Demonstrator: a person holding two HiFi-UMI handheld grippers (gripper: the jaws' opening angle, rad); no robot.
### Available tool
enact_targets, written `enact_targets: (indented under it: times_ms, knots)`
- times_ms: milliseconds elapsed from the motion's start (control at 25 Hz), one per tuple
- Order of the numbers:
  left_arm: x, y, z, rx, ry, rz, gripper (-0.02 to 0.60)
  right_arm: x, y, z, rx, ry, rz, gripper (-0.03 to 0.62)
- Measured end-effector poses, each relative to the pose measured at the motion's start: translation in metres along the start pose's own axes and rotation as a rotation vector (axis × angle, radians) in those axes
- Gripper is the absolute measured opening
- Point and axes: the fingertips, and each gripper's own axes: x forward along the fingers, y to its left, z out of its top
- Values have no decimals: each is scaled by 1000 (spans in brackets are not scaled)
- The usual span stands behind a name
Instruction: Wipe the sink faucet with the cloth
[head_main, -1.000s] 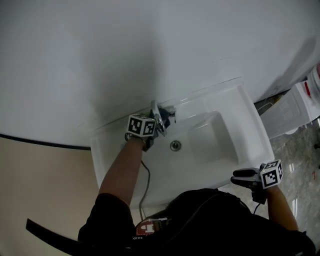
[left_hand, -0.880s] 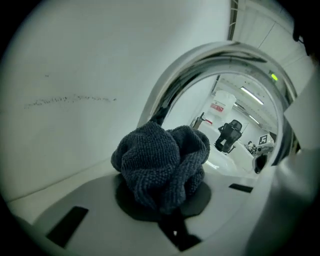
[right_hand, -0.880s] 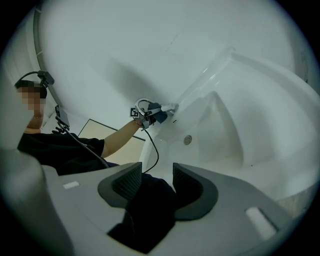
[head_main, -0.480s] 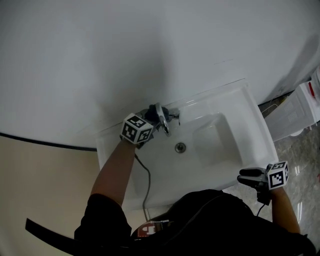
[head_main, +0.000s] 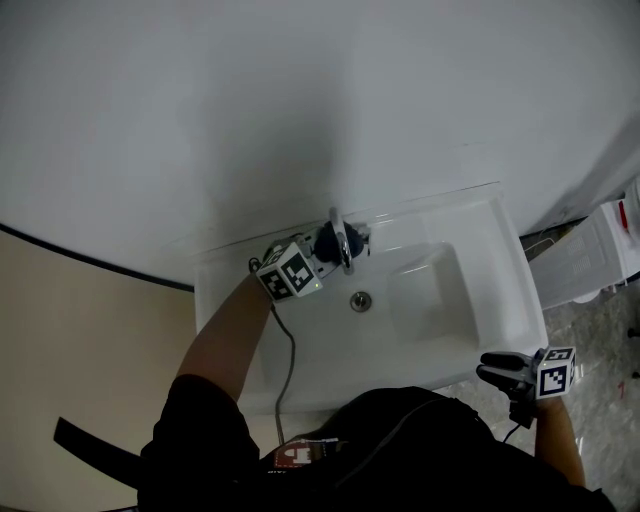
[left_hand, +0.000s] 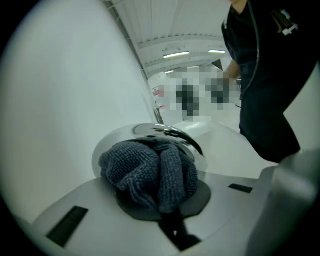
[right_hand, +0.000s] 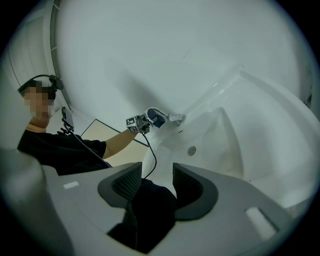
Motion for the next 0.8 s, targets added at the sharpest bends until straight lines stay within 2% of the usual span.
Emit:
enact_targets:
  times_ms: [80,160,200,240,320,400,480,600,680,720,800]
  knots:
    - [-3,-13,-4,112,48,-34,25,-1,0,-1,-6,6,-8,184]
    - [-5,-27,-16,178,107,-69,25,1,0,-2,-6,13,-8,184]
    - [-6,-32,-26,166,137,-83,25,2,0,-3,-4,16,-7,184]
    - [-4,-37,-40,116,167,-90,25,2,0,-4,1,19,-6,184]
    - [5,-48,-72,-60,213,-76,25,4,-2,-8,13,30,-7,184]
    - [21,-59,-90,-306,205,-44,25,4,-4,-12,24,45,-8,184]
    - [39,-55,-89,-576,135,-19,25,4,-7,-16,27,60,-13,184]
    - [66,-22,-78,-950,-25,4,25,7,-10,-21,44,69,-20,184]
    - [81,-6,-75,-1105,-98,-10,25,7,-13,-26,60,70,-27,184]
    - [87,-3,-75,-1149,-110,-15,25,6,-15,-29,67,68,-31,184]
    - [95,-2,-80,-1190,-88,-5,25,1,-17,-33,82,64,-39,184]
